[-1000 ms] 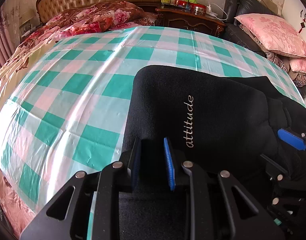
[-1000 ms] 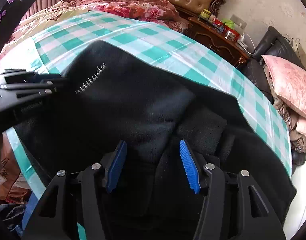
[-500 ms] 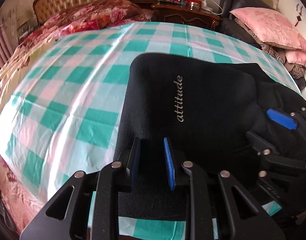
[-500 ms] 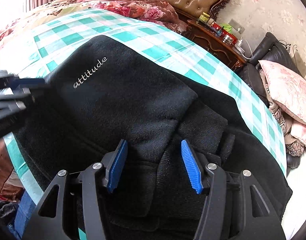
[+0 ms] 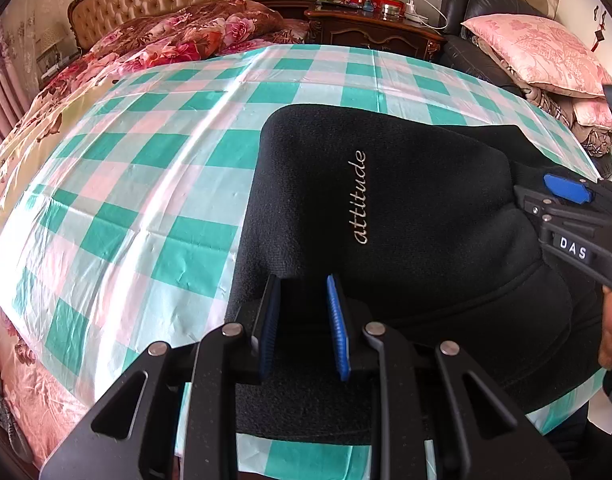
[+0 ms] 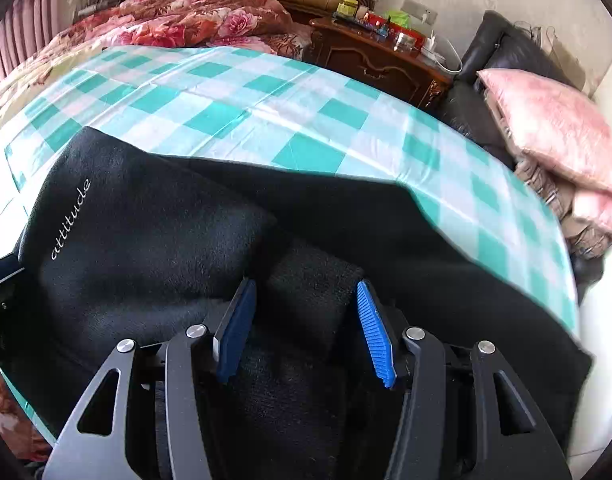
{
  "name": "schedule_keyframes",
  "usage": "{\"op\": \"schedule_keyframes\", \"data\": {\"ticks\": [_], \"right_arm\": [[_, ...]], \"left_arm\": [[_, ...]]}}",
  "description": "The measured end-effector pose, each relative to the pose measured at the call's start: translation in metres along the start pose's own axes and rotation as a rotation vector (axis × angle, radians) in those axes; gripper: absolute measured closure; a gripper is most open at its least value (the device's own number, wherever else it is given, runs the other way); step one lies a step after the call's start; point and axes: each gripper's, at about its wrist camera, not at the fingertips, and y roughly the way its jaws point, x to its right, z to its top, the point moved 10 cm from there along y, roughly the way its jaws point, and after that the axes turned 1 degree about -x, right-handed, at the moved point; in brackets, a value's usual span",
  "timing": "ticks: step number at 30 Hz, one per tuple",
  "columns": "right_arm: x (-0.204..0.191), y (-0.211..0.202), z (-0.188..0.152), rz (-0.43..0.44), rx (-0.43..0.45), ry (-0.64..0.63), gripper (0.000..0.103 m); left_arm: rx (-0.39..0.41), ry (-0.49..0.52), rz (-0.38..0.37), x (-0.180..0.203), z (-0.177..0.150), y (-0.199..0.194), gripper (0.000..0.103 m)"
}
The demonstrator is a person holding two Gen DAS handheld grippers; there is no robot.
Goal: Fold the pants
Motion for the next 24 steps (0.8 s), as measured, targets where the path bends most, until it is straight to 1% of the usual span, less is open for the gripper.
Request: {"op": "schedule_keyframes", "data": {"ticks": [2,4,7,10,13,15,17,20,22,23,24], "right_arm": [[-0.003,-0.001,0.0,-0.03,0.008,-0.028,0.053],[-0.005,-0.001,-0.002,-0.054,0.02,-0.045,0.053],[-0.003,0.0,-0.001,-0.057,0.026,-0.046,0.053],[-0.002,0.0,0.0,-0.049,0.024,-0.04,0.053],[0.0,-0.004,0.002,-0.027,0.024,-0.022,0.053],[0.005,-0.013,0.001,-0.001,0.02,0.005,0.053],[0.007,-0.027,0.001,0.013,0.034,0.017,0.053],[0.0,-0.047,-0.006,0.053,0.051,-0.001,0.053],[-0.009,-0.052,-0.014,0.072,0.043,-0.027,0.053],[-0.012,-0.051,-0.02,0.075,0.029,-0.041,0.053],[-0.016,-0.044,-0.029,0.072,-0.004,-0.054,0.053]], "left_arm": [[0.006,-0.028,-0.014,-0.002,0.002,-0.003,0.078],[0.028,-0.058,-0.037,-0.004,0.004,-0.013,0.068],[0.031,-0.03,-0.015,-0.003,0.0,-0.02,0.067],[0.024,0.002,0.009,-0.001,-0.006,-0.018,0.067],[0.023,0.004,0.023,0.0,-0.006,-0.016,0.067],[0.023,0.008,0.027,0.001,-0.006,-0.015,0.067],[0.022,0.007,0.025,0.002,-0.006,-0.015,0.067],[0.024,0.011,0.03,0.002,-0.006,-0.014,0.067],[0.025,0.007,0.027,0.002,-0.006,-0.014,0.067],[0.03,-0.002,0.016,0.002,-0.006,-0.015,0.065],[0.039,-0.021,-0.012,0.002,-0.005,-0.017,0.057]]}}
